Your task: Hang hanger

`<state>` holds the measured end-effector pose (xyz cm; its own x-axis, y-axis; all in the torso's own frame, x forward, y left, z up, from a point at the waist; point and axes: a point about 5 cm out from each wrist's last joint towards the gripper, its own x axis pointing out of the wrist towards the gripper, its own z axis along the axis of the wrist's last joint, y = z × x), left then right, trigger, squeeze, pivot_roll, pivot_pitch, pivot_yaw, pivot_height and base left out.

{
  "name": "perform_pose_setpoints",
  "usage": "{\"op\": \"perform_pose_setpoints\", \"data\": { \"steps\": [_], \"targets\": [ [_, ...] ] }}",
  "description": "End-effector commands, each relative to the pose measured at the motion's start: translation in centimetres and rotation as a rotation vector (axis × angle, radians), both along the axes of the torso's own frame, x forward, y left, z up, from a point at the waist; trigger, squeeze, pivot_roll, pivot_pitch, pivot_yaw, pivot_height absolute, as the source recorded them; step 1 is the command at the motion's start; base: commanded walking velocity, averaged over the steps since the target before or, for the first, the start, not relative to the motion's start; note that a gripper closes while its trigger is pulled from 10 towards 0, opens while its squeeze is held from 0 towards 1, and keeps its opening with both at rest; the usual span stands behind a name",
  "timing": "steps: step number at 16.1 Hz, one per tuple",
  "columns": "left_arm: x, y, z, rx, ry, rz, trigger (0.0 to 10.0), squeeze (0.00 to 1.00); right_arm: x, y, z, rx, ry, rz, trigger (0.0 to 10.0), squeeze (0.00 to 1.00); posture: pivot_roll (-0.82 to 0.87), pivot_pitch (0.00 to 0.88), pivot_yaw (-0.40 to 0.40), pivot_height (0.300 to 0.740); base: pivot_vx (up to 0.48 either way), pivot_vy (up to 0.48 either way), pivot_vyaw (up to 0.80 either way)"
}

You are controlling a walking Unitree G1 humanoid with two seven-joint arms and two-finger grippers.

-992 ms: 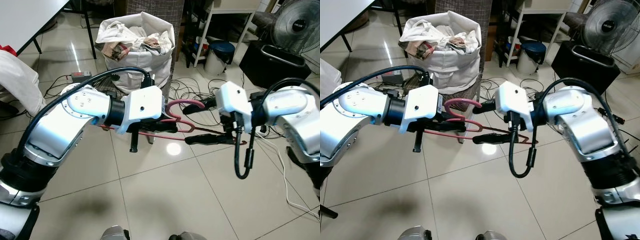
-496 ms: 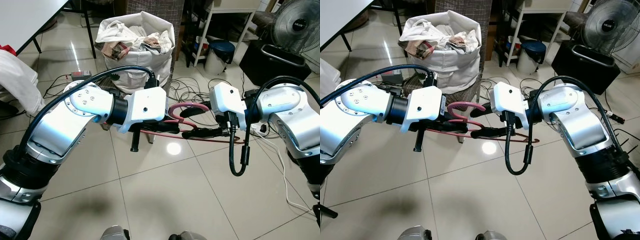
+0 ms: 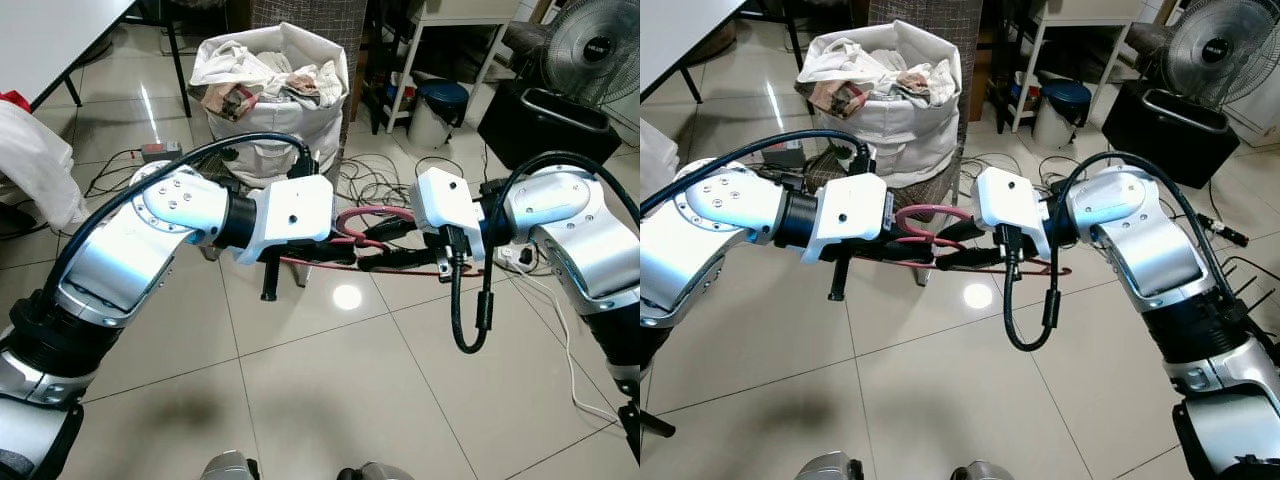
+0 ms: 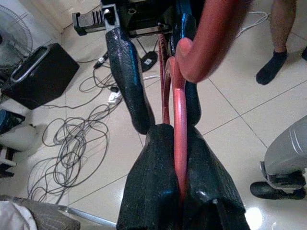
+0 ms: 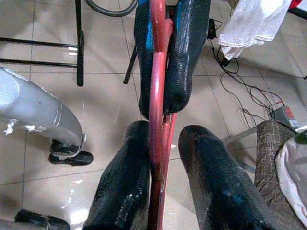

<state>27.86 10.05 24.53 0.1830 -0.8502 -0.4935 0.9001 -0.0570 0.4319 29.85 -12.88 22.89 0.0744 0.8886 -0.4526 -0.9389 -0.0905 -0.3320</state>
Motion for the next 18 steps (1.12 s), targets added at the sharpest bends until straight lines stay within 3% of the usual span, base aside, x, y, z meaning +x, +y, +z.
{"op": "perform_pose_setpoints", "data": {
  "steps": [1, 8, 10, 16, 17, 18],
  "targets": [
    [0.1, -0.3, -0.2, 0.027, 0.001, -0.012, 10.0, 0.0, 0.2, 0.1, 0.7, 0.006, -0.043, 0.004, 0.0, 0.0, -0.05, 0.032, -0.077, 0.74, 0.0, 0.0, 0.0],
    [0.9, 0.1, -0.4, 0.045, -0.009, 0.025, 10.0, 0.0, 0.1, -0.3, 0.3, -0.011, -0.047, -0.014, 0.0, 0.0, -0.05, 0.027, -0.073, 0.74, 0.0, 0.0, 0.0],
    [1.3, 0.3, -0.2, 0.046, -0.031, 0.04, 10.0, 0.0, 0.2, -0.7, -0.1, -0.057, -0.052, -0.021, 0.0, 0.0, -0.05, 0.024, -0.073, 0.74, 0.0, 0.0, 0.0],
    [1.8, 0.4, 0.1, 0.034, -0.055, 0.047, 10.0, 0.0, 0.4, -0.9, 0.5, -0.03, -0.043, -0.028, 0.0, 0.0, -0.05, 0.024, -0.074, 0.74, 0.0, 0.0, 0.0],
    [1.9, 0.4, 0.3, 0.011, -0.03, 0.066, 10.0, 1.0, 0.4, -0.9, 0.6, -0.025, -0.045, -0.03, 0.0, 0.0, -0.05, 0.023, -0.074, 0.74, 0.0, 0.0, 0.0],
    [1.9, 0.3, 0.6, -0.012, -0.017, 0.07, 10.0, 1.0, 0.4, -0.9, 0.7, -0.019, -0.046, -0.031, 0.0, 0.0, -0.05, 0.023, -0.075, 0.74, 0.0, 0.0, 0.0]
  ]
}}
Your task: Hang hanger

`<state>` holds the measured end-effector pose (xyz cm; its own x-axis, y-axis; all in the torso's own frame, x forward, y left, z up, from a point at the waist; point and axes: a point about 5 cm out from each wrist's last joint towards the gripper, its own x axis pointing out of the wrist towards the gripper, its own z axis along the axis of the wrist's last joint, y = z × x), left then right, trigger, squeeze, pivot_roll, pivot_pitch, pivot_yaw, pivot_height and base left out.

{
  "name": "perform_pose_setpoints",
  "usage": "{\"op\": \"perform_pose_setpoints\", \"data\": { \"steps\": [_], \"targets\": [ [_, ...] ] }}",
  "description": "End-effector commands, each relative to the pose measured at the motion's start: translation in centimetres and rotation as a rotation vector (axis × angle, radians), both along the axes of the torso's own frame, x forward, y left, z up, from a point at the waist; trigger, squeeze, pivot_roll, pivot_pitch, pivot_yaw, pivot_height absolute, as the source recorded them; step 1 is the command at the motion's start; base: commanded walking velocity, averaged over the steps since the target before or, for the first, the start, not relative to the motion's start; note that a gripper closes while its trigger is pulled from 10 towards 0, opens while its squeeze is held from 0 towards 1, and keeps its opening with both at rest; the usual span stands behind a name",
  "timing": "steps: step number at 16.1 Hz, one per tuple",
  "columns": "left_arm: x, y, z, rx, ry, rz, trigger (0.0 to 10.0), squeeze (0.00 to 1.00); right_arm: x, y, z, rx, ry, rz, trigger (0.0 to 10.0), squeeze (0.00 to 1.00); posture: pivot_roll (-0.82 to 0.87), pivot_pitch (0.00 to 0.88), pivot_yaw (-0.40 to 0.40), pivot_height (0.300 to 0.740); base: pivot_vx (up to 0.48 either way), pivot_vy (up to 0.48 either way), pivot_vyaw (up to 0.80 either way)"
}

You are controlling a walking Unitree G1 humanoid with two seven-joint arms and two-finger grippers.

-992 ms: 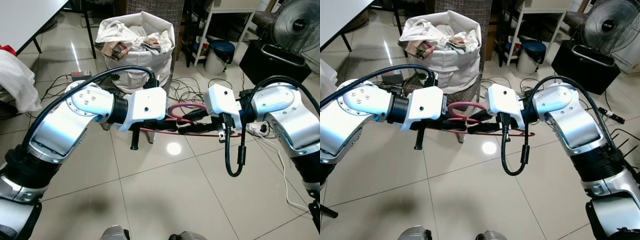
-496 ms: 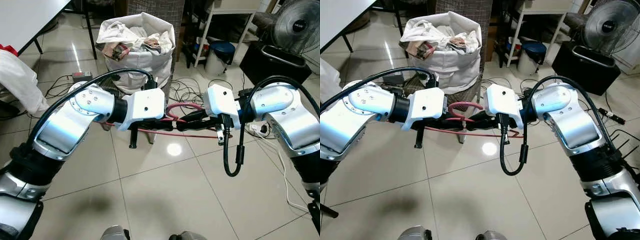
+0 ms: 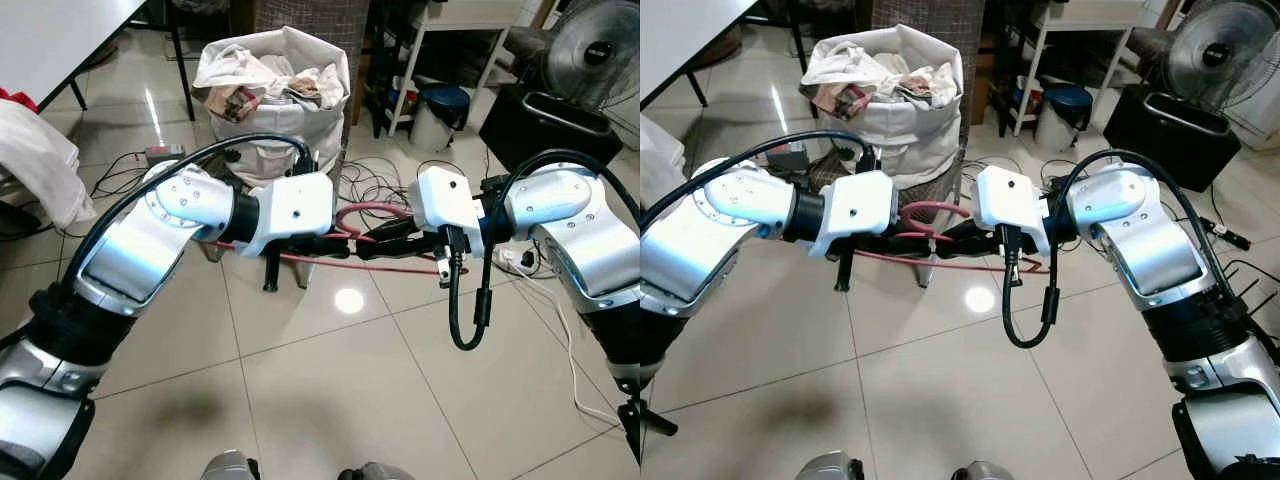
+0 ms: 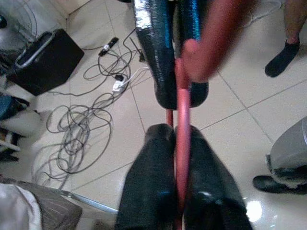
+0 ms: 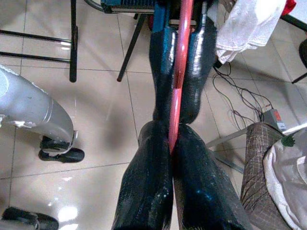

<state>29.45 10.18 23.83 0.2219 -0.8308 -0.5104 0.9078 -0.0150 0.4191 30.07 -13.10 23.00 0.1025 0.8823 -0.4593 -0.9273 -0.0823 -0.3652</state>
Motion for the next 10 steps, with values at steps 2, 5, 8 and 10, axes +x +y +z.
{"op": "perform_pose_setpoints", "data": {
  "steps": [2, 5, 8, 10],
  "targets": [
    [0.19, 0.2, 1.41, -0.003, -0.034, -0.012, 10.0, 1.0, 0.26, -0.74, 0.84, 0.002, -0.009, -0.022, 0.0, 0.0, -0.05, 0.023, -0.077, 0.74, 0.0, 0.0, 0.0],
    [-0.01, 0.42, 1.41, 0.017, -0.021, -0.037, 10.0, 1.0, 0.34, -0.93, 1.05, 0.005, -0.009, -0.026, 0.0, 0.0, -0.05, 0.023, -0.079, 0.74, 0.0, 0.0, 0.0],
    [-0.21, 0.66, 1.42, 0.045, -0.042, -0.045, 10.0, 0.95, 0.41, -1.1, 1.13, 0.008, -0.008, -0.032, 0.0, 0.0, -0.05, 0.021, -0.084, 0.74, 0.0, 0.0, 0.0],
    [-0.31, 1.1, 1.64, 0.034, -0.033, -0.05, 10.0, 0.0, 0.36, -1.38, 0.9, -0.001, -0.004, -0.045, 0.0, 0.0, -0.05, 0.021, -0.086, 0.74, 0.0, 0.0, 0.0]
  ]
}}
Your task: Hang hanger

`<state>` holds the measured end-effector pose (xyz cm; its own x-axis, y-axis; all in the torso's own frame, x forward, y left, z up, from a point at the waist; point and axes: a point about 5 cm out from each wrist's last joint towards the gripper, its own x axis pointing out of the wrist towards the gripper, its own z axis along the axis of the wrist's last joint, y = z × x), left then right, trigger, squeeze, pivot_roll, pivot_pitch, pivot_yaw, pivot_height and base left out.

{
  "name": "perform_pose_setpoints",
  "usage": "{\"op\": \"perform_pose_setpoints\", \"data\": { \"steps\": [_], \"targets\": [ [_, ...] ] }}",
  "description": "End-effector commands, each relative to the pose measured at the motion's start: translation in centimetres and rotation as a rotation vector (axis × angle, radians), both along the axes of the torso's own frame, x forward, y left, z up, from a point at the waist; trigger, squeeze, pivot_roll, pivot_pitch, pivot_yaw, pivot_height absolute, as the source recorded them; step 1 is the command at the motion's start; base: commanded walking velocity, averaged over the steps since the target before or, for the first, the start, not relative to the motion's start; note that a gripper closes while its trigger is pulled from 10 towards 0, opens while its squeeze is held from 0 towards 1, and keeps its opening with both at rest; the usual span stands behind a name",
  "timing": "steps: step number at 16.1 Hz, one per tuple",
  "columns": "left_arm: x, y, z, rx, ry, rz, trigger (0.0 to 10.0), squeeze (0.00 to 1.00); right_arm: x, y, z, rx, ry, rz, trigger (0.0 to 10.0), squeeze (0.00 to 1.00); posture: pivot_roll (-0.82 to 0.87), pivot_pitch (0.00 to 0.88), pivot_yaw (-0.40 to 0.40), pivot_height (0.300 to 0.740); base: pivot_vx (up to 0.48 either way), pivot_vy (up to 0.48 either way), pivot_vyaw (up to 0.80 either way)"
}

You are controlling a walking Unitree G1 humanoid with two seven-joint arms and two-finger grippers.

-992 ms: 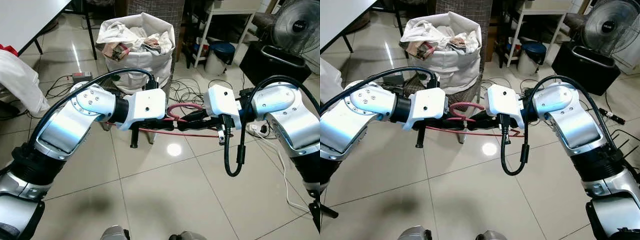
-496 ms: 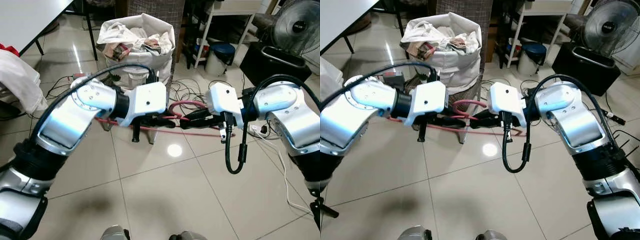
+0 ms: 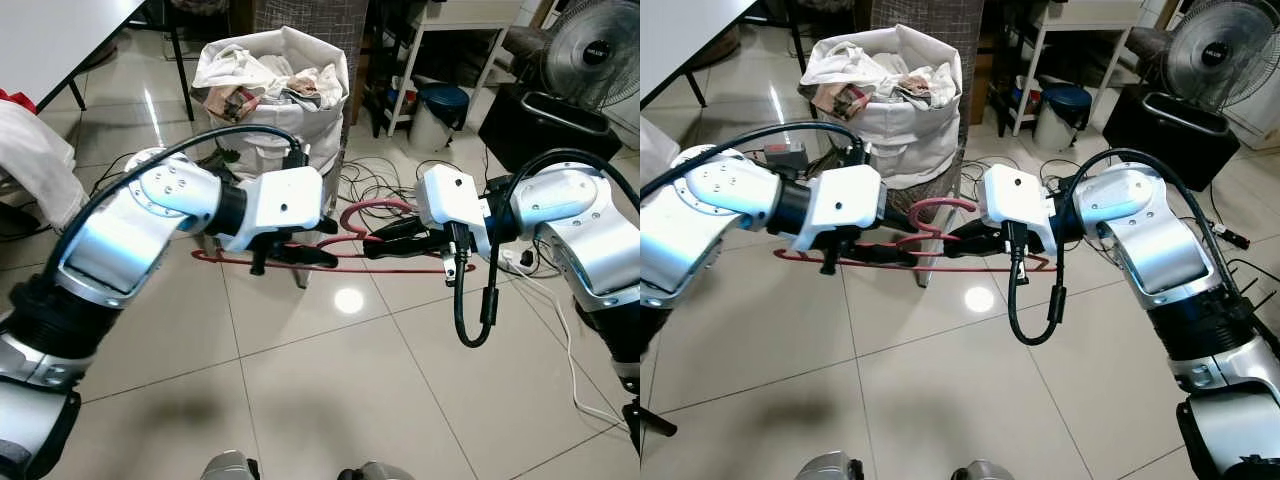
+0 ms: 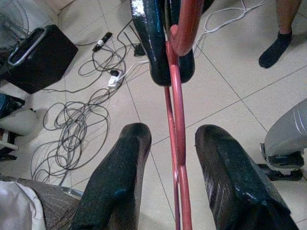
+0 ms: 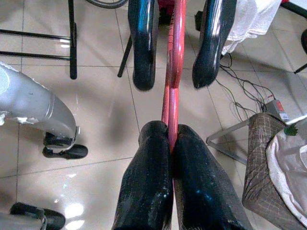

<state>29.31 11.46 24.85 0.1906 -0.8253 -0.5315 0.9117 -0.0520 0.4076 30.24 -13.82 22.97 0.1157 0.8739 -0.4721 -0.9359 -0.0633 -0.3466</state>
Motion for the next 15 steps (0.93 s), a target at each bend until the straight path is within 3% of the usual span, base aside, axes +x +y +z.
{"op": "perform_pose_setpoints", "data": {
  "steps": [1, 4, 7, 8, 9, 10, 11, 13, 15],
  "targets": [
    [-0.3, 0.2, 1.5, -0.049, -0.007, -0.018, 10.0, 0.0, 0.1, -1.1, 0.5, 0.001, -0.017, -0.041, 0.0, 0.0, -0.05, 0.023, -0.091, 0.74, 0.0, 0.0, 0.0],
    [1.4, 3.2, 3.8, -0.168, -0.037, 0.114, 10.0, 0.0, -0.4, -3.0, -1.5, -0.004, 0.029, -0.151, 0.0, 0.0, -0.05, 0.024, -0.091, 0.74, 0.0, 0.0, 0.0],
    [2.5, 4.8, 4.4, -0.208, -0.087, 0.204, 10.0, 0.0, -1.1, -3.9, -2.5, 0.013, 0.064, -0.209, 0.0, 0.0, -0.05, 0.023, -0.076, 0.74, 0.0, 0.0, 0.0],
    [4.4, 6.3, 3.4, -0.325, -0.186, 0.471, 10.0, 0.0, -1.7, -5.7, -4.6, 0.038, 0.082, -0.402, 0.0, 0.0, -0.05, 0.03, -0.079, 0.74, 0.0, 0.0, 0.0],
    [4.6, 6.5, 2.4, -0.375, -0.192, 0.558, 10.0, 0.0, -1.8, -6.4, -5.6, 0.061, 0.065, -0.508, 0.0, 0.0, -0.05, 0.04, -0.084, 0.74, 0.0, 0.0, 0.0],
    [3.6, 6.0, -0.7, -0.485, -0.155, 0.668, 10.0, 0.0, -1.8, -7.1, -7.3, 0.206, 0.05, -0.8, 10.0, 0.0, -0.06, 0.044, -0.084, 0.74, 0.0, 0.0, 0.0],
    [2.0, 5.2, -3.8, -0.518, -0.142, 0.786, 10.0, 0.0, -2.4, -7.2, -8.2, 0.316, 0.055, -1.006, 10.0, 0.0, -0.06, 0.057, -0.084, 0.74, 0.0, 0.0, 0.0],
    [0.2, 4.4, -7.1, -0.559, -0.07, 0.954, 10.0, 0.0, -3.1, -6.7, -8.3, 0.43, 0.04, -1.167, 10.0, 0.0, -0.06, 0.072, -0.078, 0.74, 0.0, 0.0, 0.0],
    [0.2, 4.4, -7.1, -0.559, -0.07, 0.954, 10.0, 0.0, -3.1, -6.7, -8.3, 0.43, 0.04, -1.167, 10.0, 0.0, -0.06, 0.072, -0.078, 0.74, 0.0, 0.0, 0.0]
  ]
}}
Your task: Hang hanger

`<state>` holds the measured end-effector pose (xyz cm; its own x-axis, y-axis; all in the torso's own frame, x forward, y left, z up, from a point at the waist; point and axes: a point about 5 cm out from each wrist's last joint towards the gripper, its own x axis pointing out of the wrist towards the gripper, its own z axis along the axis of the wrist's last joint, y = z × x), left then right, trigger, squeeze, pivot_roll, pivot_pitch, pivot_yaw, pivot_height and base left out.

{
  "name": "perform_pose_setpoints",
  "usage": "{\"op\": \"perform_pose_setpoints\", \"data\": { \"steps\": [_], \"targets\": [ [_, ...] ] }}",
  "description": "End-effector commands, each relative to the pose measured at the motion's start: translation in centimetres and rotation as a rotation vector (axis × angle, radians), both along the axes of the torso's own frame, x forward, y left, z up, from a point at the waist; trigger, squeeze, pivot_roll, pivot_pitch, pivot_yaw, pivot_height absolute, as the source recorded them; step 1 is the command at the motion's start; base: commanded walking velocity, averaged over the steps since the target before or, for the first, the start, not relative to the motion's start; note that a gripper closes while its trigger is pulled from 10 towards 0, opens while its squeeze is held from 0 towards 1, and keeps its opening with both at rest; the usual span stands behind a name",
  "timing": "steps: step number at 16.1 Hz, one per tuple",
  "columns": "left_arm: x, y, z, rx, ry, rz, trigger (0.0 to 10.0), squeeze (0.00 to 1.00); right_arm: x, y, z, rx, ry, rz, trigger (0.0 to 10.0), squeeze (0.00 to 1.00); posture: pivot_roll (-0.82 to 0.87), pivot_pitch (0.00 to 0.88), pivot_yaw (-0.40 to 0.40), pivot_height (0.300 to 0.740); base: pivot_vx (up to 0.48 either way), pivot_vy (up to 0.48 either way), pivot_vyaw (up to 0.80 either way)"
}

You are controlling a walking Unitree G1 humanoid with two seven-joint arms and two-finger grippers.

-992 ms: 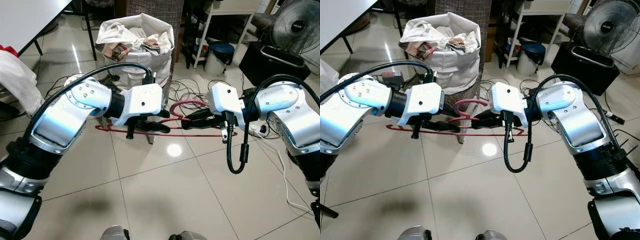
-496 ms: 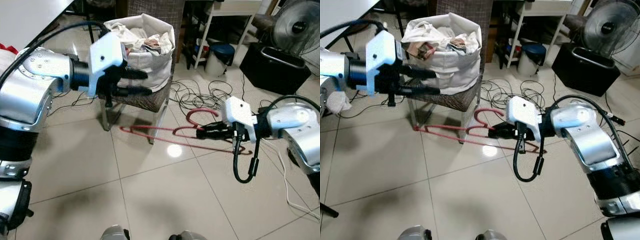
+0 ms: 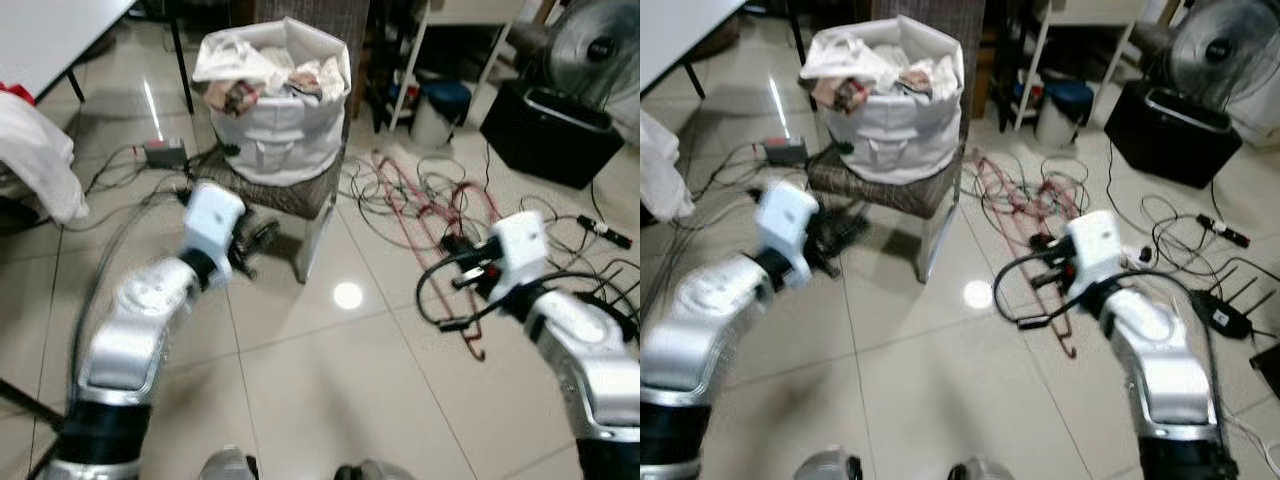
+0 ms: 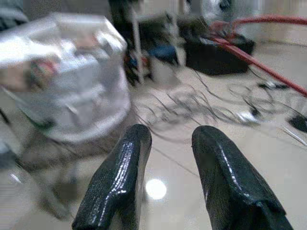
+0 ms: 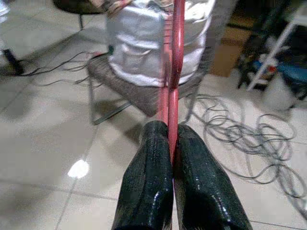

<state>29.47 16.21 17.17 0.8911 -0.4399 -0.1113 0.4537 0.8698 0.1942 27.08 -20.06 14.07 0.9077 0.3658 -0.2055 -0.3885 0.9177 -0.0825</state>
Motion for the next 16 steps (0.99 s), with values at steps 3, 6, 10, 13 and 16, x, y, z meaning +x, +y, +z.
{"op": "perform_pose_setpoints", "data": {
  "steps": [3, 6, 10, 13, 16],
  "targets": [
    [0.0, -0.3, 0.5, 0.003, -0.022, -0.005, 10.0, 0.0, 0.1, -0.4, 0.6, -0.015, -0.018, -0.021, 10.0, 0.0, -0.06, 0.072, -0.078, 0.74, 0.0, 0.0, 0.0],
    [0.0, -0.3, 0.5, 0.003, -0.022, -0.005, 10.0, 0.0, 0.1, -0.4, 0.6, -0.015, -0.018, -0.021, 10.0, 0.0, -0.06, 0.072, -0.078, 0.74, 0.0, 0.0, 0.0],
    [0.0, -0.3, 0.5, 0.003, -0.022, -0.005, 10.0, 0.0, 0.1, -0.4, 0.6, -0.015, -0.018, -0.021, 10.0, 0.0, -0.06, 0.072, -0.078, 0.74, 0.0, 0.0, 0.0],
    [0.0, -0.3, 0.5, 0.003, -0.022, -0.005, 10.0, 0.0, 0.1, -0.4, 0.6, -0.015, -0.018, -0.021, 10.0, 0.0, -0.06, 0.072, -0.078, 0.74, 0.0, 0.0, 0.0],
    [-0.5, -2.2, 1.1, -0.113, -0.078, 0.238, 10.0, 0.0, -0.3, 2.6, 2.7, 0.122, -0.131, -0.162, 10.0, 0.0, -0.07, 0.098, -0.027, 0.74, 0.249, 0.0, 0.0]
  ]
}}
